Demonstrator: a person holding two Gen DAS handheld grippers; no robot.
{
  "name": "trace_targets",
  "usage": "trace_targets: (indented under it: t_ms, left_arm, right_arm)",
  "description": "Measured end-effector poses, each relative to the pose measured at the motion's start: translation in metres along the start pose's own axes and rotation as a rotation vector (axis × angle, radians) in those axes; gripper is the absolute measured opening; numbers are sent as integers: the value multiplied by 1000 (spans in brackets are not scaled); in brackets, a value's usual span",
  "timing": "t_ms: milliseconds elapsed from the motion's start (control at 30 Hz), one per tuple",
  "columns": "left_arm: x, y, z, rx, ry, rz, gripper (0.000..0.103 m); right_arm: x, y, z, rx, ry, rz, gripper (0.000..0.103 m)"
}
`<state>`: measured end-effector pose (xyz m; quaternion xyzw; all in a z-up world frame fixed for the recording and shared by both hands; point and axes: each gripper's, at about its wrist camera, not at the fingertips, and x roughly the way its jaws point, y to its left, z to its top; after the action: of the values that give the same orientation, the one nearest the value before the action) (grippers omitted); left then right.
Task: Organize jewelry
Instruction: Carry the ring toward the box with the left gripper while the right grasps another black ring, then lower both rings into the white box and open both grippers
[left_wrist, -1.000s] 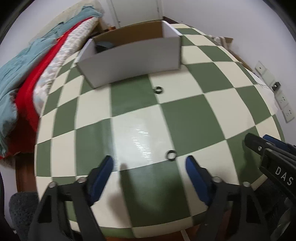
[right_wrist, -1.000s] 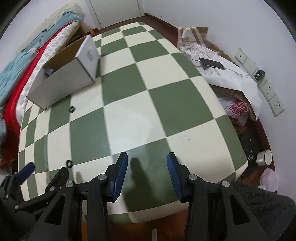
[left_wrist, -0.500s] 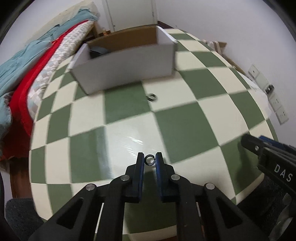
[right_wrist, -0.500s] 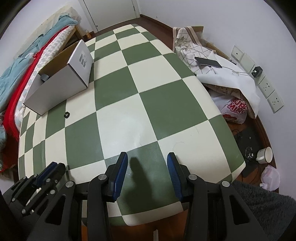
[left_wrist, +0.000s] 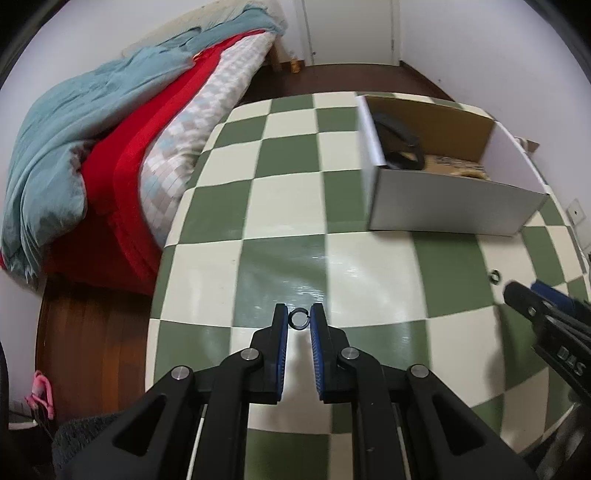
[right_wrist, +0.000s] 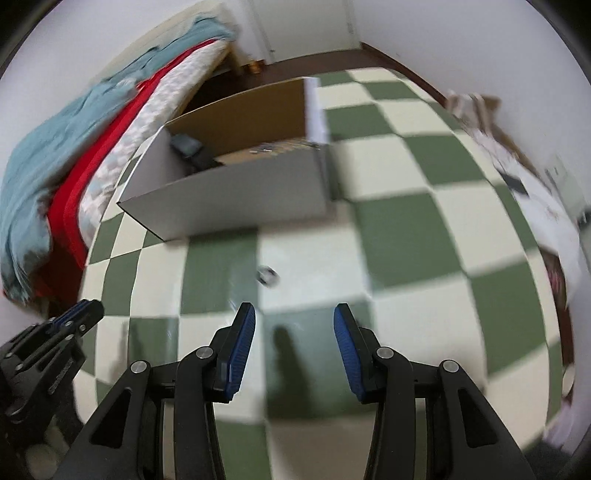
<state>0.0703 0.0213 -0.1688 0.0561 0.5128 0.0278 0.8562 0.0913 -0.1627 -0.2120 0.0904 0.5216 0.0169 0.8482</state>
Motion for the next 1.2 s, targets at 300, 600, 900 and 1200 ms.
trace_targets:
  t_ms: [300,600,900,1200]
  left_arm:
    - [5,8,3,-15,23,-20,9]
    - [-32,-4,32,-16,-44,-87,9]
    - [-51,-33,112,21,-57,-186,10]
    - [3,-54,158,41,101,-229,10]
  right_arm:
    - [24,28,7,-131,-25,-99,14]
    - [-25,-17,15,25,-89,10,13]
    - [-73,-24,87,87,-143,137,13]
    - [-23,-27,148,121,24,203,14]
